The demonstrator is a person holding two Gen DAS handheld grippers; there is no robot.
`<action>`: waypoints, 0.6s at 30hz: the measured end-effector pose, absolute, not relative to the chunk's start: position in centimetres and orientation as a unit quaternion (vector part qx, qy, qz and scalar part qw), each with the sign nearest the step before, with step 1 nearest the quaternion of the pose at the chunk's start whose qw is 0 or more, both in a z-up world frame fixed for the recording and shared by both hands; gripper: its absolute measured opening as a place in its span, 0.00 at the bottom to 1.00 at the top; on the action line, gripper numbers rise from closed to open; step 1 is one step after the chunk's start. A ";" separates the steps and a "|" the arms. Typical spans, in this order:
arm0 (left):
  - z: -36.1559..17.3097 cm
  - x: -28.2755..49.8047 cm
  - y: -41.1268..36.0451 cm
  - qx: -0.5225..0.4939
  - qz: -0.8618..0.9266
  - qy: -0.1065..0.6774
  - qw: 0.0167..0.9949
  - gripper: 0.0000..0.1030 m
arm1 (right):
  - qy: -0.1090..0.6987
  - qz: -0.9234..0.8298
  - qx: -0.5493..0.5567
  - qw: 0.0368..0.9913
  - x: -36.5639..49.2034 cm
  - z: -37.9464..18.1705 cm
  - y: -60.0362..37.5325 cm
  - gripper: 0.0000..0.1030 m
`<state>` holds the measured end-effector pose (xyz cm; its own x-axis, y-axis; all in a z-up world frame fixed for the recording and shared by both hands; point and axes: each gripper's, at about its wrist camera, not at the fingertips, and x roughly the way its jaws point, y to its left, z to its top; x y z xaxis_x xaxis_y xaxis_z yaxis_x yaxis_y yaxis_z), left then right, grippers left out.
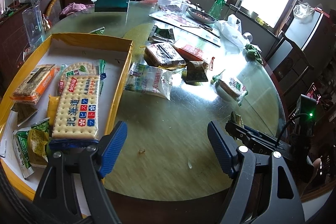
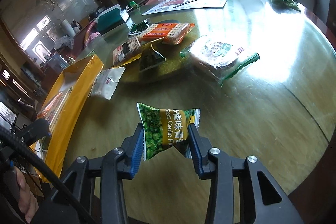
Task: Organize snacks
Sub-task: 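Grasp the green garlic-pea bag with the right gripper and lift it, then grasp the white printed candy bag with the left gripper while the right holds the pea bag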
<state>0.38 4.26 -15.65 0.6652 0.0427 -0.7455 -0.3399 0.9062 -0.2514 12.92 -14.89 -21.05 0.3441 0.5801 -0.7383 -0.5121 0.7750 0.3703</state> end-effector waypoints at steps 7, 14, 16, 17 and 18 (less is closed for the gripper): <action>-15.8 0.9 4.0 -0.183 0.110 0.400 0.891 0.77 | 0.466 0.337 0.045 0.817 12.8 -21.2 -15.2 0.39; -16.5 2.2 4.4 -0.188 0.115 0.417 0.882 0.77 | 0.465 0.341 0.049 0.816 12.6 -21.2 -15.4 0.39; -16.5 3.1 4.7 -0.181 0.124 0.423 0.879 0.77 | 0.464 0.343 0.049 0.815 12.6 -21.3 -15.4 0.39; -16.5 3.6 4.8 -0.178 0.127 0.425 0.878 0.77 | 0.464 0.344 0.050 0.815 12.5 -21.3 -15.5 0.39; -16.6 4.0 5.0 -0.175 0.129 0.427 0.878 0.77 | 0.464 0.345 0.050 0.815 12.6 -21.3 -15.5 0.39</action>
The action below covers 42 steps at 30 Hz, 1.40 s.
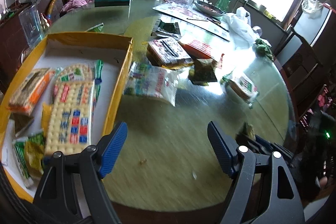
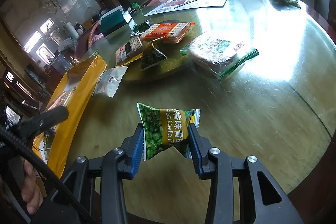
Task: Organize snacks
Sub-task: 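Grasp the white printed candy bag with the left gripper while the right holds the pea bag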
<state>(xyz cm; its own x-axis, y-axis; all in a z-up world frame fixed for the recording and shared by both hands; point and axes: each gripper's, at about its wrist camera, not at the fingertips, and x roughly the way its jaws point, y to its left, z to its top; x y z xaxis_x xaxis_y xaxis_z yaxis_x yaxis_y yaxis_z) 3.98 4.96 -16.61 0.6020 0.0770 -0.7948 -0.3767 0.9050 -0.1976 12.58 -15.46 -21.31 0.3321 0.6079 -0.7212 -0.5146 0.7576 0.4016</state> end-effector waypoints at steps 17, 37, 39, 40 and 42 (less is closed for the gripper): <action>-20.9 14.0 6.6 -0.074 0.183 0.527 0.827 0.77 | 0.468 0.361 0.070 0.804 12.9 -21.6 -16.1 0.39; -20.8 11.6 5.6 -0.054 0.151 0.522 0.838 0.35 | 0.471 0.355 0.059 0.805 12.9 -21.6 -15.8 0.39; -20.5 10.1 4.6 -0.052 0.139 0.519 0.842 0.35 | 0.472 0.353 0.059 0.806 12.9 -21.6 -15.8 0.39; -20.4 9.0 3.8 -0.057 0.123 0.520 0.844 0.35 | 0.472 0.352 0.060 0.806 12.9 -21.6 -15.9 0.39; -20.3 7.5 2.6 -0.059 0.100 0.518 0.847 0.35 | 0.472 0.351 0.060 0.806 12.9 -21.6 -15.9 0.39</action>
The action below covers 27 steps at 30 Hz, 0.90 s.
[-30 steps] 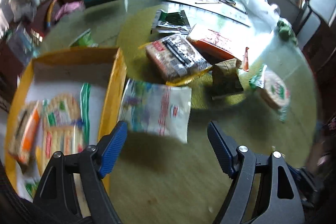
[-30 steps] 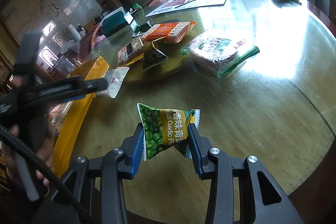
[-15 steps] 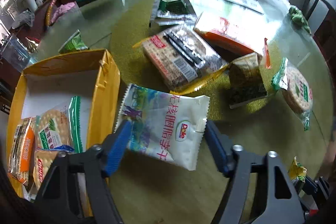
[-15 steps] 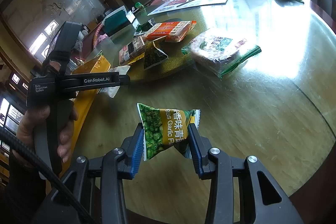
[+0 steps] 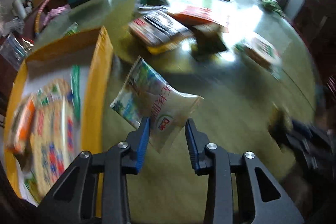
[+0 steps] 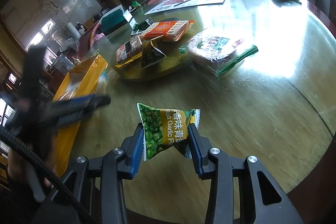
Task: Organize snacks
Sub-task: 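Grasp the white printed candy bag with the left gripper while the right holds the pea bag, then carry both held bags over the yellow tray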
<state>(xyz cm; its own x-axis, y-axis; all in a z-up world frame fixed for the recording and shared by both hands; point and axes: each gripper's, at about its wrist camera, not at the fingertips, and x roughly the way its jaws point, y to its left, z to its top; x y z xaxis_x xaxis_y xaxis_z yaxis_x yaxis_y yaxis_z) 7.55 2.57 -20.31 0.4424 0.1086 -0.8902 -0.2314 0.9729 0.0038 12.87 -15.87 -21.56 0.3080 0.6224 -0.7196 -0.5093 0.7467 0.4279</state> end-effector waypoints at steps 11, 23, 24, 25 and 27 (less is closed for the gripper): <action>-19.4 0.9 -1.3 -0.087 0.010 0.513 0.854 0.64 | 0.473 0.344 0.055 0.809 12.7 -21.4 -15.8 0.39; -19.0 1.7 -0.8 -0.153 0.062 0.494 0.854 0.72 | 0.472 0.343 0.055 0.810 12.6 -21.4 -15.8 0.39; -19.3 2.0 -0.9 -0.148 0.062 0.499 0.852 0.72 | 0.472 0.342 0.055 0.811 12.6 -21.4 -15.9 0.39; -19.6 2.5 -1.1 -0.146 0.060 0.505 0.849 0.72 | 0.472 0.340 0.055 0.812 12.6 -21.4 -16.0 0.39; -20.3 3.4 -1.5 -0.142 0.065 0.516 0.842 0.72 | 0.471 0.337 0.055 0.813 12.5 -21.4 -16.2 0.39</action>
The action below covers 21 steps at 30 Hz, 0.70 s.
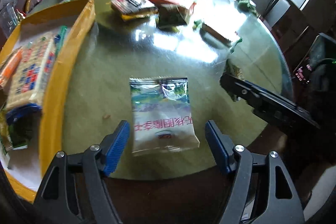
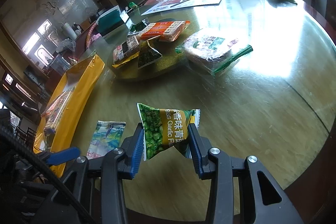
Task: Organize snacks
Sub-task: 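Carry both held bags over the yellow tray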
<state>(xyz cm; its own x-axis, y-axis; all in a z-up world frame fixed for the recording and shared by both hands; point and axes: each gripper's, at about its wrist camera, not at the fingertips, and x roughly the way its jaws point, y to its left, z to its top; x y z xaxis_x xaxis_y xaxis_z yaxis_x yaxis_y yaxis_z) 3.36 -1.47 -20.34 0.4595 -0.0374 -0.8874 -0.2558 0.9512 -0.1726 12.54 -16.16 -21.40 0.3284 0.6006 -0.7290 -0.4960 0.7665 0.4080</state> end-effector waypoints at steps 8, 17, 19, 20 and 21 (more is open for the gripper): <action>-21.3 3.7 -1.9 -0.107 0.099 0.502 0.853 0.61 | 0.467 0.331 0.053 0.818 12.3 -21.3 -16.6 0.39; -20.2 1.7 -0.2 -0.137 0.095 0.455 0.875 0.56 | 0.446 0.343 0.063 0.824 11.8 -20.5 -16.3 0.39; -19.6 1.2 0.1 -0.143 0.093 0.448 0.878 0.56 | 0.444 0.345 0.062 0.824 11.7 -20.3 -16.0 0.39; -19.4 1.0 0.3 -0.148 0.091 0.445 0.878 0.56 | 0.443 0.346 0.061 0.825 11.6 -20.2 -15.8 0.39; -19.2 0.8 0.4 -0.152 0.089 0.443 0.879 0.56 | 0.442 0.347 0.060 0.825 11.6 -20.1 -15.7 0.39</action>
<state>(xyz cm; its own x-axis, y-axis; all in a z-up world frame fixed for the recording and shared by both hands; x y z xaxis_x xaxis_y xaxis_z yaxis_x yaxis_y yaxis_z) 0.85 0.41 -19.21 0.5916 0.0221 -0.8059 -0.2922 0.9375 -0.1888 11.55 -15.68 -20.11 0.3685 0.6264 -0.6869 -0.5199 0.7514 0.4063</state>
